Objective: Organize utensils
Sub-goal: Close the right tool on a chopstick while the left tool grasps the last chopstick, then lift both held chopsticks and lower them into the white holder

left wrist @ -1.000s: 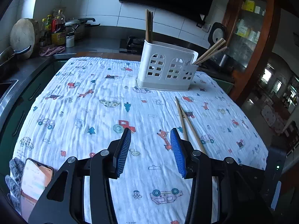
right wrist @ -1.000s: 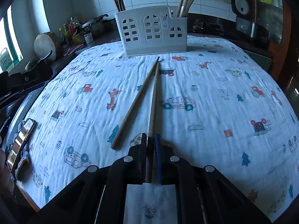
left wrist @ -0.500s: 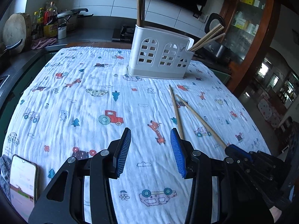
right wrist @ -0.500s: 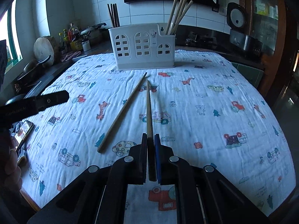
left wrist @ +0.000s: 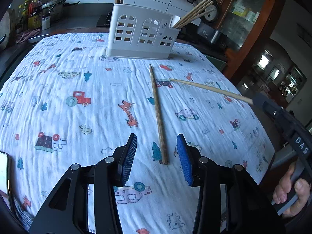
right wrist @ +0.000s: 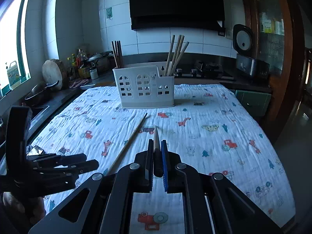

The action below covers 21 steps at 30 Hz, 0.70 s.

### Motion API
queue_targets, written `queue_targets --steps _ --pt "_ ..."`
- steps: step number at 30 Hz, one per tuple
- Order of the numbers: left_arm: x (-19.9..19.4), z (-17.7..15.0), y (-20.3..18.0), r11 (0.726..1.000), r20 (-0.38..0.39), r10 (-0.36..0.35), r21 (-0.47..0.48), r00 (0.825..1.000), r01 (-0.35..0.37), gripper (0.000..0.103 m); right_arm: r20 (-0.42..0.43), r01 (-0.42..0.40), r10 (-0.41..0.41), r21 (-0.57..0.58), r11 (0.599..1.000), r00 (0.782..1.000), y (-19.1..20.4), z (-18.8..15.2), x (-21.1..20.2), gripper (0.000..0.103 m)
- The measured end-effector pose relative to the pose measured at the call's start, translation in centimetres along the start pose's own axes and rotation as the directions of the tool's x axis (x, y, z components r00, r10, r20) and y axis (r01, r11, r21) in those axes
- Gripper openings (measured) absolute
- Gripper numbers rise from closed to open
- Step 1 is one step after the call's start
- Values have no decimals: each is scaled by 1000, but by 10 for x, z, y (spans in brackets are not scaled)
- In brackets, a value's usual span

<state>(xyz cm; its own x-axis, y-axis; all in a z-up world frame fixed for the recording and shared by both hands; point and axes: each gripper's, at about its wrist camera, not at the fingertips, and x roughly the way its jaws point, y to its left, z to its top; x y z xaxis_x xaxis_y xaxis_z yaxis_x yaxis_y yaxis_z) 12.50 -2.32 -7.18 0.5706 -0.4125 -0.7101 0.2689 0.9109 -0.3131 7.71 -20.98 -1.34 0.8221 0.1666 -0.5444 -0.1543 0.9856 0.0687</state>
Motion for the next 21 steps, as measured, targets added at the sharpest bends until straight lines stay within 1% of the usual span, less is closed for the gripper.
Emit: queue_targets --steps 2,4,7,9,13,16,18,19,21 --pt "7 -1 -4 1000 -11 5 10 1000 -5 30 19 -6 6 -2 1000 1000 -5 6 -5 7" --pt "16 0 -9 1000 -27 2 14 1000 -2 25 33 -12 12 -3 1000 999 -9 9 -8 7" --pt "29 2 -13 1000 -48 22 20 999 -21 24 40 -22 23 -16 1000 999 -14 13 -10 7" --pt "37 4 -15 999 -58 30 25 998 -29 21 40 -33 34 -16 999 999 -16 15 -10 7" --pt "52 8 -19 997 -82 66 34 994 -64 18 49 -45 46 -22 999 998 -18 20 -10 7" --pt "54 10 -22 995 -78 89 41 993 -86 16 56 -47 49 -37 998 997 -18 25 -11 7" --pt "56 10 -25 991 -75 122 60 990 -117 12 57 -50 53 -46 998 997 -17 28 -11 7" --pt "57 10 -27 988 -73 142 75 987 -136 8 57 -51 54 -46 998 997 -17 29 -11 7" --pt "56 10 -30 982 -71 171 93 983 -165 7 52 -59 62 -46 997 997 -17 31 -9 7"
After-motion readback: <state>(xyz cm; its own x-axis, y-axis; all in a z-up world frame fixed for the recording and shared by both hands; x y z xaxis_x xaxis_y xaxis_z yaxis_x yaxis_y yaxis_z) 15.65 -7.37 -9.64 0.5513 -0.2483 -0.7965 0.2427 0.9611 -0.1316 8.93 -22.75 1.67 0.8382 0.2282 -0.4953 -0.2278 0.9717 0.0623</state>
